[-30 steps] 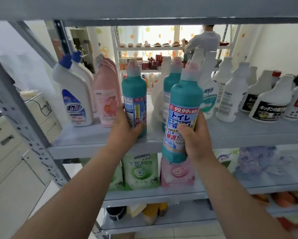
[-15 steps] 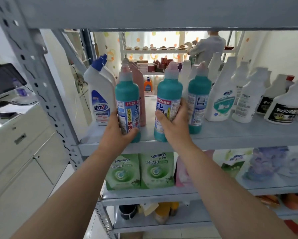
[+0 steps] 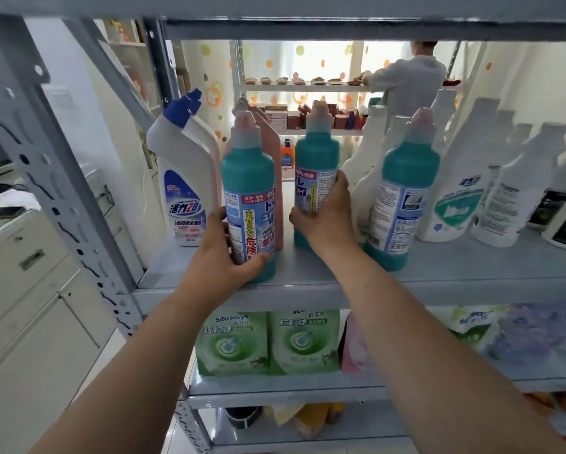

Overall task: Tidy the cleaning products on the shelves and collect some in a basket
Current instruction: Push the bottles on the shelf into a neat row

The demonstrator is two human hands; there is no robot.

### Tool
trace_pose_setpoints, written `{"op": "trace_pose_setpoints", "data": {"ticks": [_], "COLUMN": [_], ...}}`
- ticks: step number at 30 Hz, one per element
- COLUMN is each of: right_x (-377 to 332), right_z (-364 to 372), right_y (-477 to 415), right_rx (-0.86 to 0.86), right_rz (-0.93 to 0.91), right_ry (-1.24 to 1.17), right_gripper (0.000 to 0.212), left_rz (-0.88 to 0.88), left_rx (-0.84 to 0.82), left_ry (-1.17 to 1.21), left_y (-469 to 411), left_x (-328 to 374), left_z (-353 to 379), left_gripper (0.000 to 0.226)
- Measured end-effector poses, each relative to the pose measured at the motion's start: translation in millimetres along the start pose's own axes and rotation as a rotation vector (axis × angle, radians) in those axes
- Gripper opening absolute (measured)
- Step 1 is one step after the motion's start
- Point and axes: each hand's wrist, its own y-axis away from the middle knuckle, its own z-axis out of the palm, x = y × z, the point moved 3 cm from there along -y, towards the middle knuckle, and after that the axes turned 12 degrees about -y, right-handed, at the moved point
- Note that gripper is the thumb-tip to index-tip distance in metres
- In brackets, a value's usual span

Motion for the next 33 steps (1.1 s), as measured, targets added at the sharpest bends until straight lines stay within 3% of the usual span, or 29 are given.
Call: {"op": "trace_pose_setpoints", "data": {"ticks": [4,12,16,20,23,28,31,33], "right_x": [7.6,10.2,11.5,14.0,11.3,-35.2,-64.0,-79.2], "right_z": [16.5,41.1,47.1,43.4,37.0,11.6,-2.0,-10.4], "right_y": [-17.1,-62.4,-73.8,-66.6,-37.6,37.8,98.5,134.3], "right_rx": [-0.076,-0.135,-0.135,-0.17,-0.223,-0.15,-0.317,-0.429], "right_rz": [0.058,0.213,0.27,0.426,0.492,0.253,0.224,0.255], "right_ry": [0.125,0.126,0.08,0.169,0.232,-0.07,-0.291,-0.429], "right_gripper": [0.098,0.09,0.074,0.086,0.075,0.043,0.025,0.027], "left_rz": [0.005,0.0,0.012,0.012,-0.014,-0.072,-0.071,-0.073], "left_rx": [0.004,-0.003,-0.017,-0.066,-0.084,-0.114,-0.127,-0.136], "left_ry": [0.015,-0.005,-0.064,-0.087,-0.068,0.1,0.229,0.344], "left_y": [-0.9,-0.1,1.3,0.8,1.4,11.0,44.2,75.7], "left_x": [-2.6,-4.6,-5.0,-5.5,-3.8,9.6,26.2,37.6], "left_z": [0.6,2.3,1.4,0.8,-1.2,-10.5,-19.8,-25.4], "left_gripper": [0.084,0.082,0.077,0.07,0.065,0.06,0.055,0.054]}}
